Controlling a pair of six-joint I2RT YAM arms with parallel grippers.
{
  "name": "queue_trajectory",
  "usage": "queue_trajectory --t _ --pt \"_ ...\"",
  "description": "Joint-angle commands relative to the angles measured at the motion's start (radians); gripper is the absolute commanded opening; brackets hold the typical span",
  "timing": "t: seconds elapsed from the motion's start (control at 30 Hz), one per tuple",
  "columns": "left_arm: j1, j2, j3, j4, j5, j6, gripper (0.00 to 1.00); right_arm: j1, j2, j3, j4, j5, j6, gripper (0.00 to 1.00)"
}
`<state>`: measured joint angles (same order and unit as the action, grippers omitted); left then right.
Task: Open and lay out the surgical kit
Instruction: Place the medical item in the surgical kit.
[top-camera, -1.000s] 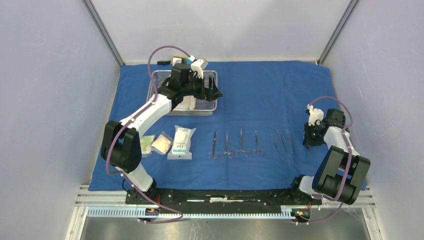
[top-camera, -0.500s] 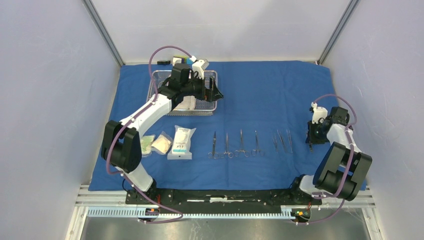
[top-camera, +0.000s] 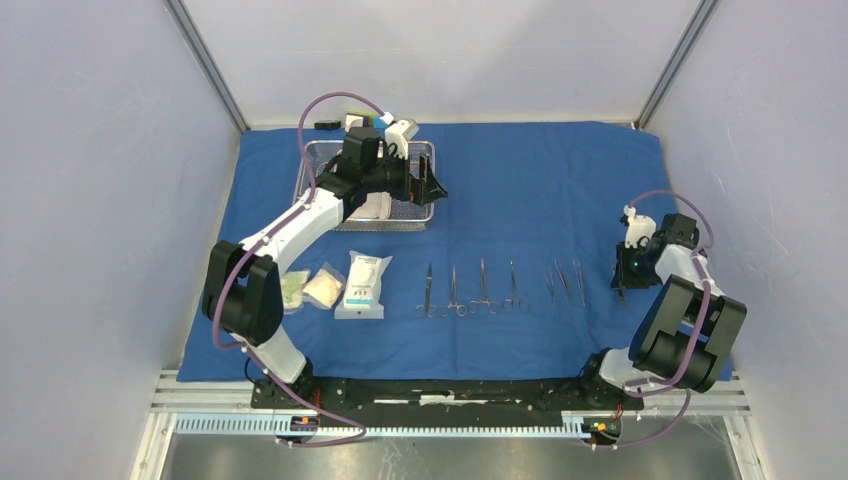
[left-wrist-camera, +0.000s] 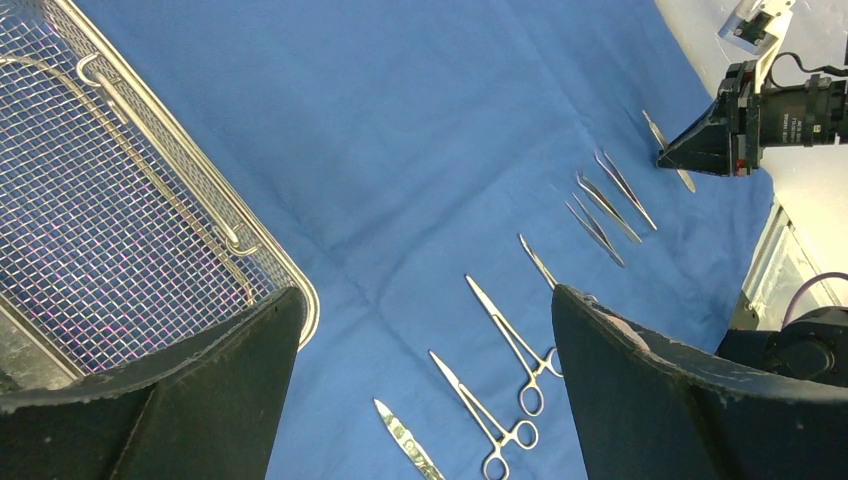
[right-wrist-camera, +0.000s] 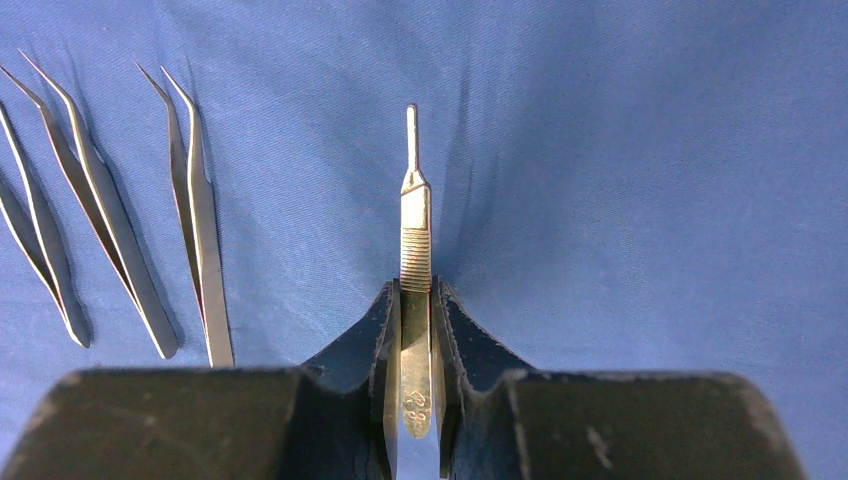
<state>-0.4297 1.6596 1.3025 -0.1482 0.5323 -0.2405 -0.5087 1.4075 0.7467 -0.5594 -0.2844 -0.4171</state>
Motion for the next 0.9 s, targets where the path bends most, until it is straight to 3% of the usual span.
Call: queue_trajectory --t 0.0,0.87 --pt "-0.003 -0.008 0.0 0.025 0.022 0.037 1.0 -0.005 0.011 0.036 0.004 -0.005 0.015 0.06" --pt "-0.003 -0.034 -0.005 0.013 0.043 0.031 1.0 -0.006 0.026 0.027 0.01 0.028 0.013 0.15"
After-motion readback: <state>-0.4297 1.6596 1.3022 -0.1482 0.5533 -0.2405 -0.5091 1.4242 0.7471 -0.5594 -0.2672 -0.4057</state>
